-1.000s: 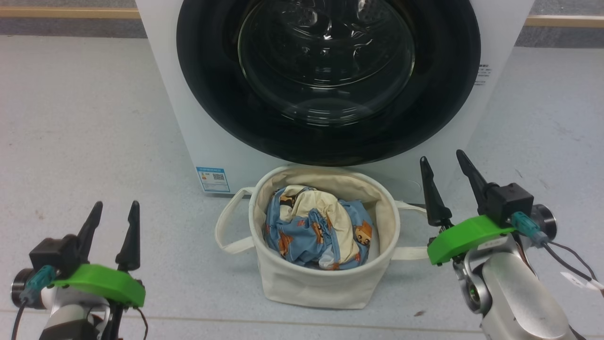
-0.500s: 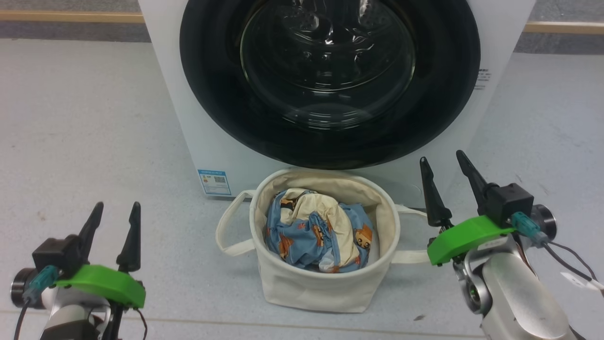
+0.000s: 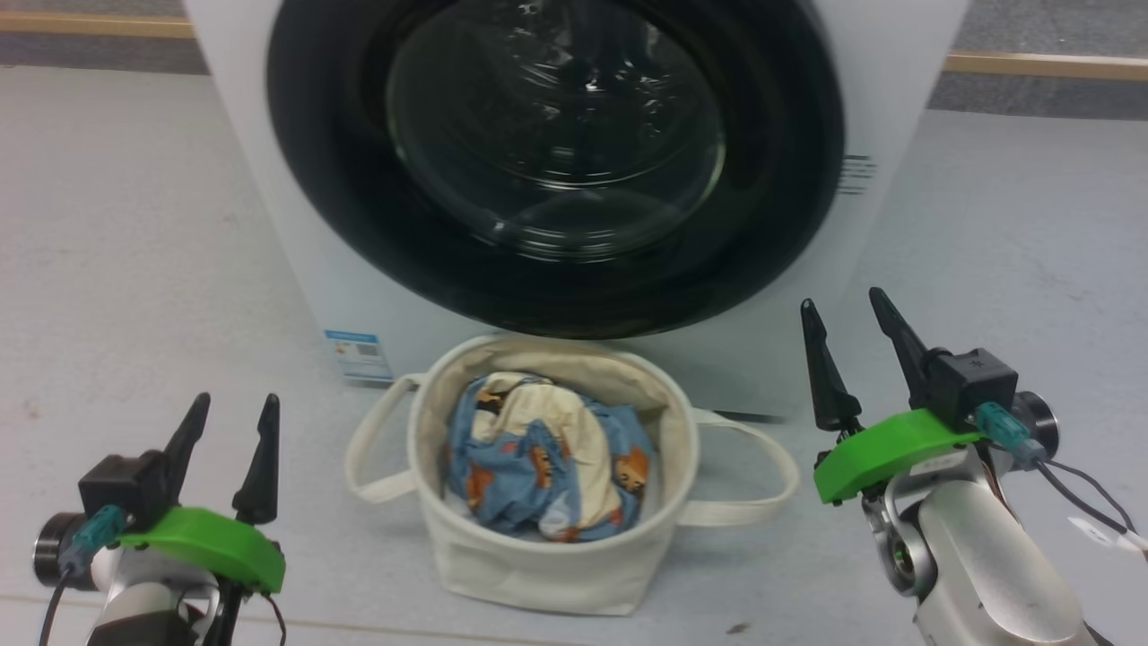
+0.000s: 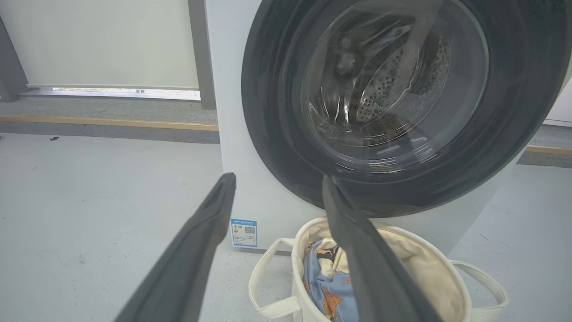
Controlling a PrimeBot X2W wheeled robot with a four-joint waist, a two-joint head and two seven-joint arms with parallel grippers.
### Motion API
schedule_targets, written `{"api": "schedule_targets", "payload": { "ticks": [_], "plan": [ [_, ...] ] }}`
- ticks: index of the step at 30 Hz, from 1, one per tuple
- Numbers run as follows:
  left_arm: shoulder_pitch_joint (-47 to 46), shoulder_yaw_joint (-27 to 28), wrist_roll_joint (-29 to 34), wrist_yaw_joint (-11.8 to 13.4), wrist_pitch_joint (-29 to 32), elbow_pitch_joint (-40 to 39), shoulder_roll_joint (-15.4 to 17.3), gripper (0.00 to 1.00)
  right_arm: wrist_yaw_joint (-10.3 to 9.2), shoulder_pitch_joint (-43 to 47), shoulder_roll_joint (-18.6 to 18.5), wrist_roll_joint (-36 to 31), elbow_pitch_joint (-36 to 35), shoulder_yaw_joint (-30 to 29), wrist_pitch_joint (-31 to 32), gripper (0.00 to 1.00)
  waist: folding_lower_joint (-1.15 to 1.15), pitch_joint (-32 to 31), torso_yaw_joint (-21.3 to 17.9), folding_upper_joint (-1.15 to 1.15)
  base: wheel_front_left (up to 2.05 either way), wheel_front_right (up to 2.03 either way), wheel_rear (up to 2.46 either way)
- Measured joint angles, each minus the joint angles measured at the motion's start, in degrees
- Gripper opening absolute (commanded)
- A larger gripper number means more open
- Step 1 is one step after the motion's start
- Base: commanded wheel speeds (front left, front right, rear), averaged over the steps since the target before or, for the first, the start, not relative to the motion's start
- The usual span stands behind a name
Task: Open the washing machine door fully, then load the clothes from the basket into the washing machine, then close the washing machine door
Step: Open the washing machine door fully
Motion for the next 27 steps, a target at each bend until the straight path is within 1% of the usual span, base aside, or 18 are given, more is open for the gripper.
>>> {"api": "schedule_targets", "payload": {
  "ticks": [9, 14, 20, 27],
  "plan": [
    [-0.1, -0.4, 0.0, -0.2, 0.0, 0.5, -0.3, 1.00, 0.00, 0.0, 0.0, 0.2, 0.1, -0.2, 0.0, 1.00, -0.01, 0.2, -0.5, 0.00, 1.24, 1.21, -2.45],
    [-0.1, -0.7, -0.2, -0.7, 0.0, 0.2, -1.2, 1.00, 0.00, 0.0, -0.3, 0.2, 0.2, -0.3, 0.0, 1.00, -0.01, 0.1, -0.8, 0.00, 0.95, 0.94, -1.89],
    [-0.1, -0.8, -0.2, -0.7, 0.0, 0.0, -1.3, 1.00, 0.00, 0.0, -0.5, 0.2, 0.2, -0.6, 0.0, 1.00, -0.01, 0.0, -0.9, 0.00, 0.51, 0.51, -1.02],
    [0.0, -0.7, -0.2, -0.7, 0.0, -0.2, -1.3, 1.00, 0.00, 0.0, -0.5, 0.2, 0.3, -0.6, 0.0, 1.00, -0.01, -0.1, -0.9, 0.00, 0.09, 0.09, -0.18]
  ]
}}
